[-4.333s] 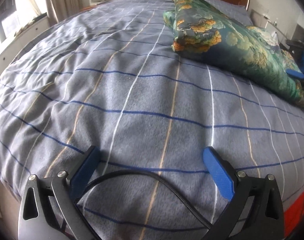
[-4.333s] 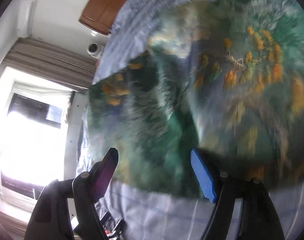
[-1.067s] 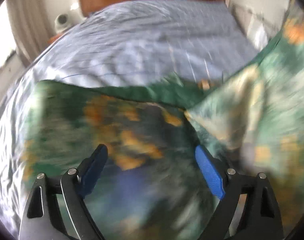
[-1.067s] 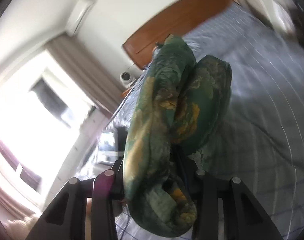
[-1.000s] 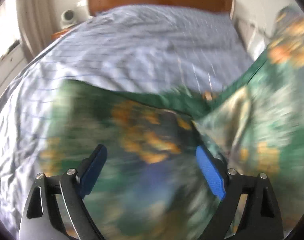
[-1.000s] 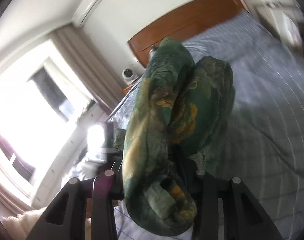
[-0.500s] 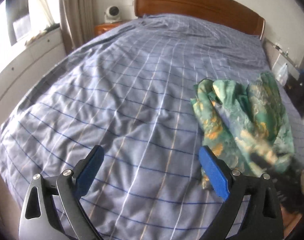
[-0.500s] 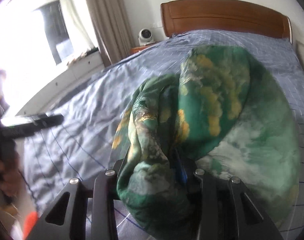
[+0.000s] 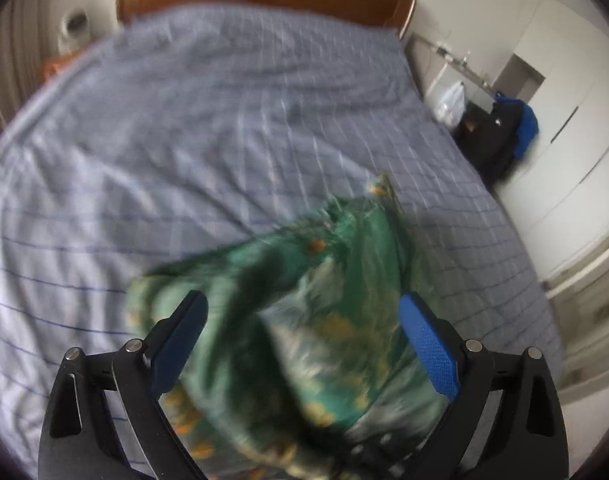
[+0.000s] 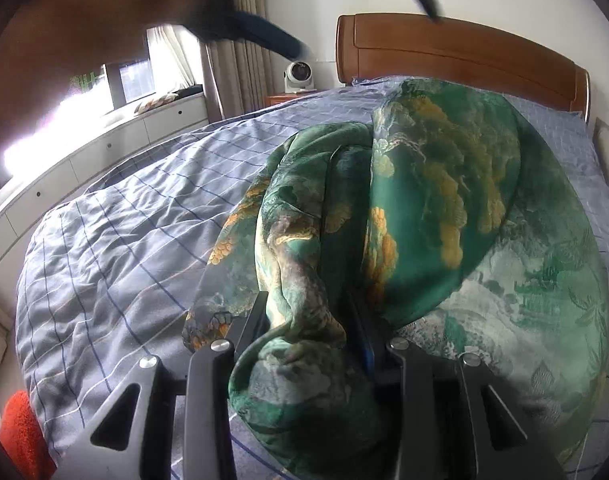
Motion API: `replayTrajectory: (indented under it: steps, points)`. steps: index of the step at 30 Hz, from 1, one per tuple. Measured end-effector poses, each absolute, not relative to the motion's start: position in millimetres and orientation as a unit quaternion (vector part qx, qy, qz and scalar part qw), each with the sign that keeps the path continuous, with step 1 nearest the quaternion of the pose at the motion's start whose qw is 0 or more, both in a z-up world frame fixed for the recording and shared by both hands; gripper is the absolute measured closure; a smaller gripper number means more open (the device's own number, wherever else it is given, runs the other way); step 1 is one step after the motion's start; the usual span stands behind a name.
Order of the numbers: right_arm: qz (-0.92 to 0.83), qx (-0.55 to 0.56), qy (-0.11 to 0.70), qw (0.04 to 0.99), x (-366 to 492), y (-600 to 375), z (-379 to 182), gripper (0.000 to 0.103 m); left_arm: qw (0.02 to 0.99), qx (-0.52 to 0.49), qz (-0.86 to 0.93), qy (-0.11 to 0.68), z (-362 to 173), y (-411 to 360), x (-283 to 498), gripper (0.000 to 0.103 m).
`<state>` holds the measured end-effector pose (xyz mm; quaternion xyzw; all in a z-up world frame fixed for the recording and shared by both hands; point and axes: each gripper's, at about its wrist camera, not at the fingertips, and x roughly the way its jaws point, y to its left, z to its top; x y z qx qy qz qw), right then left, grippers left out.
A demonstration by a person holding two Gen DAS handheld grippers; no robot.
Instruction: Fold large clothes
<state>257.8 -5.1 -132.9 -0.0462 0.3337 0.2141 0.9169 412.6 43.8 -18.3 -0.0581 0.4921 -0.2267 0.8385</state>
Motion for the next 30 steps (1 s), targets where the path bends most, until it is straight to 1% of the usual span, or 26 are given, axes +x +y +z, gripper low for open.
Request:
replayTrajectory:
  steps: [2, 3, 4, 6, 7, 8, 10, 12, 14, 16, 20, 23, 25, 26, 28, 30]
  points:
    - [0.216, -0.047, 0.328, 0.919, 255.5, -7.0, -132.5, 0.065, 0.820, -0.050, -0.230, 0.522, -38.9, 28.5, 422.7, 0.010]
    - [0.217, -0.048, 0.326, 0.919, 254.9, -7.0, -132.8, 0.065, 0.821, -0.036, -0.221, 0.525, -46.9, 26.3, 424.0, 0.028]
    - [0.219, -0.050, 0.324, 0.919, 253.9, -8.3, -132.2, 0.065, 0.820, -0.018, -0.217, 0.530, -55.5, 21.6, 424.4, 0.058]
    - [0.223, -0.053, 0.319, 0.920, 251.9, -9.1, -131.2, 0.065, 0.815, -0.013, -0.216, 0.538, -68.7, 19.7, 424.7, 0.071]
    - [0.224, -0.055, 0.317, 0.920, 248.4, -13.1, -129.1, 0.062, 0.815, -0.012, -0.216, 0.538, -71.6, 24.0, 422.9, 0.078]
    - [0.230, -0.056, 0.317, 0.918, 245.1, -14.6, -126.6, 0.061, 0.815, -0.009, -0.216, 0.537, -73.6, 25.3, 421.9, 0.080]
    - [0.249, -0.058, 0.314, 0.914, 235.9, -18.1, -119.5, 0.054, 0.822, 0.013, -0.210, 0.529, -75.5, 27.8, 416.5, 0.084]
    - [0.274, -0.047, 0.311, 0.909, 221.4, -28.5, -106.7, 0.052, 0.831, 0.035, -0.200, 0.518, -78.1, 29.9, 409.9, 0.086]
    - [0.287, -0.021, 0.303, 0.909, 207.7, -47.9, -89.3, 0.048, 0.837, 0.037, -0.191, 0.512, -78.9, 37.5, 407.6, 0.087]
    - [0.291, 0.022, 0.291, 0.911, 200.1, -78.2, -70.6, 0.042, 0.839, 0.022, -0.187, 0.511, -81.9, 52.3, 408.0, 0.088]
    - [0.205, 0.080, 0.282, 0.934, 220.4, -152.3, -51.7, 0.042, 0.839, -0.015, -0.178, 0.513, -88.1, 84.3, 409.5, 0.088]
    - [0.161, 0.101, 0.324, 0.927, 261.1, -184.1, -65.9, 0.042, 0.839, -0.041, -0.171, 0.515, -91.2, 103.0, 410.4, 0.088]
    - [0.158, 0.092, 0.340, 0.923, 277.3, -181.7, -76.2, 0.042, 0.842, -0.047, -0.165, 0.511, -91.8, 111.2, 411.7, 0.088]
    - [0.166, 0.076, 0.335, 0.924, 279.9, -168.0, -78.3, 0.042, 0.843, -0.049, -0.162, 0.511, -92.9, 114.1, 413.0, 0.088]
    - [0.174, 0.032, 0.338, 0.924, 282.9, -135.6, -81.4, 0.041, 0.848, -0.040, -0.143, 0.509, -96.6, 123.3, 416.5, 0.088]
    - [0.162, -0.012, 0.348, 0.923, 286.2, -104.0, -89.1, 0.040, 0.847, -0.053, -0.132, 0.512, -102.8, 136.5, 420.4, 0.088]
